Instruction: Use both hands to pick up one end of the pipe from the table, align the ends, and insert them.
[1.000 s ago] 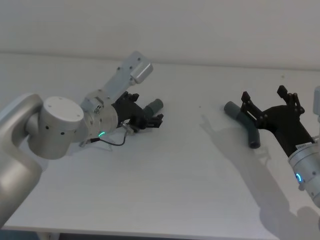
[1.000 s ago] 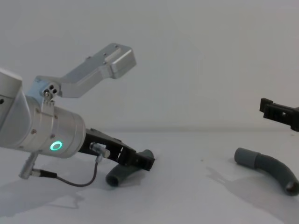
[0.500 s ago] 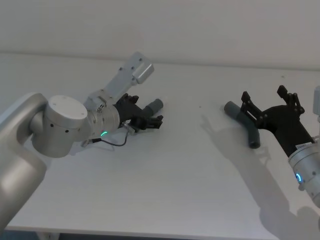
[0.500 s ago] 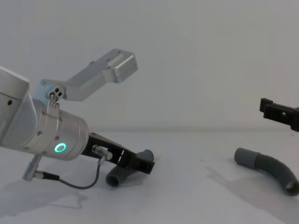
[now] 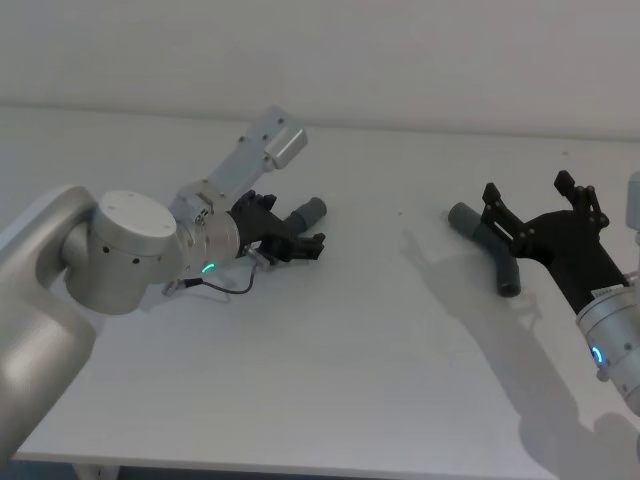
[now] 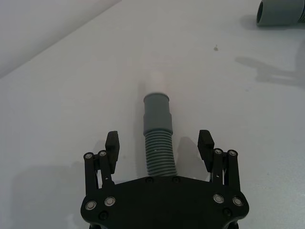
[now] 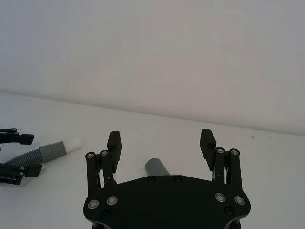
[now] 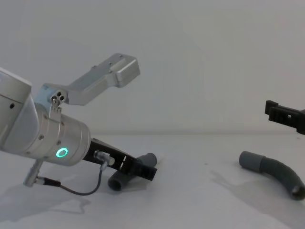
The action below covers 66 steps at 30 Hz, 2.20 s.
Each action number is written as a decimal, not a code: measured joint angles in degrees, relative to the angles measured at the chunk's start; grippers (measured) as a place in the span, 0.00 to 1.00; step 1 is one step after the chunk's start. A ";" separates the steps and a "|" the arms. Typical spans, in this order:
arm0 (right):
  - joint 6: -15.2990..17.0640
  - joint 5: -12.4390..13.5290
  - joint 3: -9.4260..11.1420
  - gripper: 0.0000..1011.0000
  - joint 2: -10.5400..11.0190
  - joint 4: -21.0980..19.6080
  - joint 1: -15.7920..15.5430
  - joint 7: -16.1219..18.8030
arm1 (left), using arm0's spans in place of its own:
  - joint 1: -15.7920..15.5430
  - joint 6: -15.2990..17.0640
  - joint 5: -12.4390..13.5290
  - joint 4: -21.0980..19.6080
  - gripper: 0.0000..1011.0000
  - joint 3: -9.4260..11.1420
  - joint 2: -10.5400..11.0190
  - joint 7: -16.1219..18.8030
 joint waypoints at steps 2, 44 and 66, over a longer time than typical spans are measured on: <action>0.00 0.00 0.00 0.99 0.00 0.00 0.00 0.00 | 0.00 0.10 0.01 0.12 0.99 -0.06 -0.10 -0.16; 1.00 0.06 0.18 0.99 0.67 0.13 0.30 0.82 | 0.28 1.38 -0.11 1.09 0.30 -0.94 -1.21 -1.30; 15.44 3.78 0.62 0.99 5.41 4.57 6.67 9.18 | 0.28 1.41 -0.12 1.09 0.30 -0.94 -1.25 -1.32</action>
